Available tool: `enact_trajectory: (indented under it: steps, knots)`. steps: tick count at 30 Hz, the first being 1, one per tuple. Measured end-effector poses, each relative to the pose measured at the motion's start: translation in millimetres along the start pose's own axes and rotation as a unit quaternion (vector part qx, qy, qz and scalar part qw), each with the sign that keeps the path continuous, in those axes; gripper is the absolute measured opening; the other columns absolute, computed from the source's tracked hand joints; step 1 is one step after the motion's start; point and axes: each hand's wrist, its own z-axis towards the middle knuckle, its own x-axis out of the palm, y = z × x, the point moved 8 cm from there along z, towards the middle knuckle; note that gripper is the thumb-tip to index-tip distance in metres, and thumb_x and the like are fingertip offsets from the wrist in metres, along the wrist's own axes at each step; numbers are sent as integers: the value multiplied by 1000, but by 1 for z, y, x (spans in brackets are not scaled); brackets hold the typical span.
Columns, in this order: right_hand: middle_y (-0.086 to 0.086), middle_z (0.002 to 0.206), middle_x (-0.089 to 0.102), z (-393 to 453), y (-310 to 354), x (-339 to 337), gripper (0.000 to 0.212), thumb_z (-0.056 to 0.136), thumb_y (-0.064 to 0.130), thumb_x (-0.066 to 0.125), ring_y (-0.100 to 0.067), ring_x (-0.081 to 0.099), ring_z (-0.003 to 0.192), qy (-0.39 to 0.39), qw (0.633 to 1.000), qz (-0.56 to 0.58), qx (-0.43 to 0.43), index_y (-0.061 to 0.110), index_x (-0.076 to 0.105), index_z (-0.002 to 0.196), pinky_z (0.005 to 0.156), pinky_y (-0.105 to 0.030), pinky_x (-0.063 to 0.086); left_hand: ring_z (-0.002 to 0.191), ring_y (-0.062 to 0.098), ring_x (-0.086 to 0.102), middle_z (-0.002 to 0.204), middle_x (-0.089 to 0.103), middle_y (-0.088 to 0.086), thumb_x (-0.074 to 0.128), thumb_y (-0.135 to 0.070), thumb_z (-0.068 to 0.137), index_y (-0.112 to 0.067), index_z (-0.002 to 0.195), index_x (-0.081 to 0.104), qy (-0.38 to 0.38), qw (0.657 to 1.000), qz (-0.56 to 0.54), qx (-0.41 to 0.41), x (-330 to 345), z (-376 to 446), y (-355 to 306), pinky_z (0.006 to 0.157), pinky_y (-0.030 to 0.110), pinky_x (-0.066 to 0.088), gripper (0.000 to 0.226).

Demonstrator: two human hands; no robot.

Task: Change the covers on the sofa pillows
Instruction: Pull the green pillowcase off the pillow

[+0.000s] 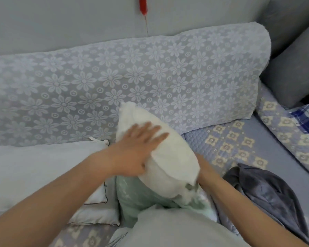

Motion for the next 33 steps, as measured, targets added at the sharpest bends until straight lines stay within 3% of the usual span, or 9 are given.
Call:
enact_trajectory:
  steps: [3,5,7,12,17,20,22,28,33]
  knots:
    - [15,77,67,6,24,1,24,101,10,52,11,61,62,10,998,32,-49,26,66,91,55,-6,44,149,24,21,156,31,2,61,-64,69,-28,159,1,-48,998,44,27,-4,6,-11,124,49,8,115]
    - [6,78,75,6,42,-3,24,100,13,51,-6,68,73,15,996,67,-58,22,72,92,65,-19,51,112,25,57,106,59,-4,57,-67,74,-25,130,50,-112,993,33,9,-22,7,12,108,41,34,71]
    - [0,90,78,11,60,-14,20,100,18,54,-20,73,88,12,989,123,-79,19,74,99,80,-33,58,86,30,64,79,62,-3,59,-49,84,-26,84,53,-158,987,-19,-37,-47,5,35,79,37,40,24]
    - [5,118,71,34,115,-89,27,101,27,58,-13,68,106,-88,933,306,-169,28,61,127,90,-33,54,76,23,61,85,69,-2,45,-63,94,-21,93,67,-300,937,-87,-158,-123,-8,55,69,38,47,47]
    - [14,137,53,23,94,-87,53,93,52,60,-4,53,123,-135,964,100,-207,35,46,142,104,-30,43,69,21,59,66,58,-11,63,-54,92,-30,66,52,-351,890,-231,-177,-150,-16,68,62,36,42,37]
    - [10,111,64,14,71,-57,27,96,37,63,0,60,99,-126,965,67,-222,29,57,121,87,-28,52,62,20,58,61,56,-10,67,-52,90,-27,64,51,-372,870,-268,-182,-147,-17,70,59,34,40,40]
    - [5,94,62,15,76,-69,5,97,32,61,-6,58,82,-209,947,40,-240,29,57,99,71,-32,47,63,17,60,63,60,-8,63,-59,88,-24,68,56,-373,865,-281,-185,-145,-17,71,60,37,45,41]
    - [-11,66,51,28,88,-78,19,80,-6,56,-32,47,60,-365,846,-241,-304,9,46,73,53,-38,35,62,10,60,67,64,-7,70,-50,89,-25,67,58,-389,853,-301,-175,-161,-24,59,60,33,44,36]
    - [2,114,64,57,-68,-73,36,95,13,48,-24,61,104,-202,812,-546,-38,24,49,129,82,-36,51,88,28,70,89,75,5,67,-58,82,-16,87,74,-463,784,-284,-300,-180,-73,113,76,42,54,43]
